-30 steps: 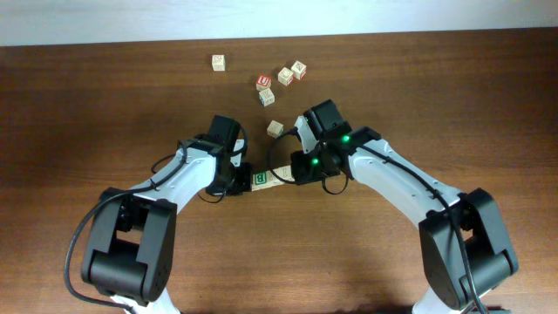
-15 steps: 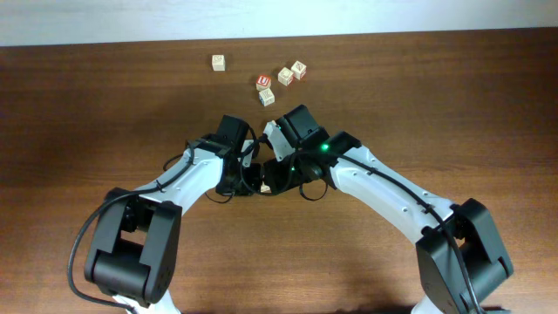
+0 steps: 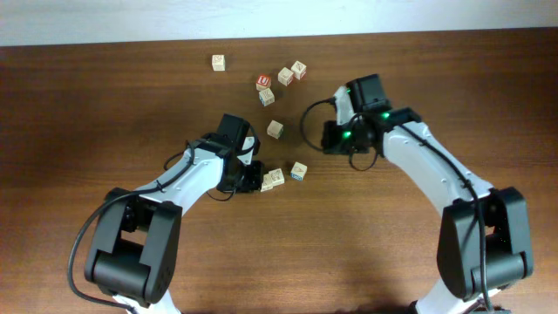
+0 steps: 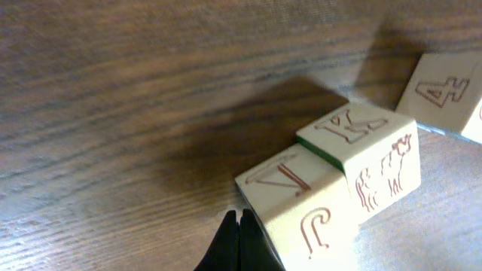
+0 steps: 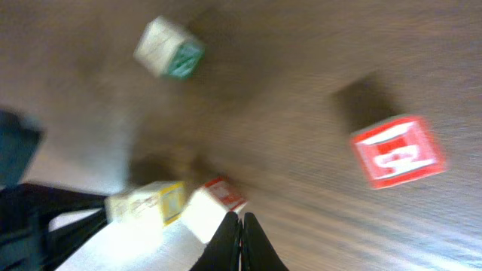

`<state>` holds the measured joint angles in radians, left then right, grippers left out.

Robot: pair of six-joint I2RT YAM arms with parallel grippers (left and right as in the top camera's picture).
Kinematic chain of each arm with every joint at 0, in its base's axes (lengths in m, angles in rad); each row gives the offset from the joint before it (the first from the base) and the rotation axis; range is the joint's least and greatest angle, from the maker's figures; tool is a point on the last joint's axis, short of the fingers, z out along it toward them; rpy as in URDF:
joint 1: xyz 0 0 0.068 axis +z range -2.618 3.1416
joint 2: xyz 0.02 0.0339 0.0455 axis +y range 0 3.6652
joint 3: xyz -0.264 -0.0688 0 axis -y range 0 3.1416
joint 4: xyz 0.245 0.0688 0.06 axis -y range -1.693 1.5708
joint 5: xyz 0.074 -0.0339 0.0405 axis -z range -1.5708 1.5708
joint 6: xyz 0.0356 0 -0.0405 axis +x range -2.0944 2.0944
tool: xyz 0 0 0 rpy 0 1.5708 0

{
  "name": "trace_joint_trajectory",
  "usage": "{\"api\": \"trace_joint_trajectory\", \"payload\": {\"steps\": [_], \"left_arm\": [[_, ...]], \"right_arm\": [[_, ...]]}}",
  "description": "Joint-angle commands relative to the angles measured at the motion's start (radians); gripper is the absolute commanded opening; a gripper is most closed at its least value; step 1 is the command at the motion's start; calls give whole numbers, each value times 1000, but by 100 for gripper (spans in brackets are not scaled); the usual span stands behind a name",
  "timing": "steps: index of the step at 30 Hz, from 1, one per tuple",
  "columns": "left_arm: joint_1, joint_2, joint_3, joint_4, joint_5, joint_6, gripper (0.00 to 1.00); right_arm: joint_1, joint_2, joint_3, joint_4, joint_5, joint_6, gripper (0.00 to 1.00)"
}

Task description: Rotate 4 blocks

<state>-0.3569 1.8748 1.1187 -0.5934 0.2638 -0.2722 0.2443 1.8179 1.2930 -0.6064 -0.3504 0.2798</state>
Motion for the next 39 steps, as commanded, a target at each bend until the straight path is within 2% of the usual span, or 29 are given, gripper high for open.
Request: {"api": "trace_joint_trajectory", "payload": {"steps": [1, 4, 11, 16, 24, 35, 39], "left_arm": [[22, 8, 20, 26, -18, -23, 0], [25, 8, 20, 60, -19, -21, 0], [25, 8, 20, 79, -18, -17, 0], [25, 8, 20, 79, -18, -18, 0], [25, 8, 20, 73, -18, -17, 0], [25, 8, 20, 73, -18, -17, 0], [25, 8, 20, 73, -18, -17, 0]], "right_arm": [[-79, 54, 9, 29, 34, -14, 5], [-153, 99, 9, 52, 31, -15, 5], [-163, 197, 9, 149, 49, -47, 4], [-148, 203, 9, 178, -14, -174, 5], [-61, 203, 9, 74, -42, -201, 4], [-20, 203, 9, -56, -110, -201, 4], [19, 203, 9, -88, -110, -82, 4]]}}
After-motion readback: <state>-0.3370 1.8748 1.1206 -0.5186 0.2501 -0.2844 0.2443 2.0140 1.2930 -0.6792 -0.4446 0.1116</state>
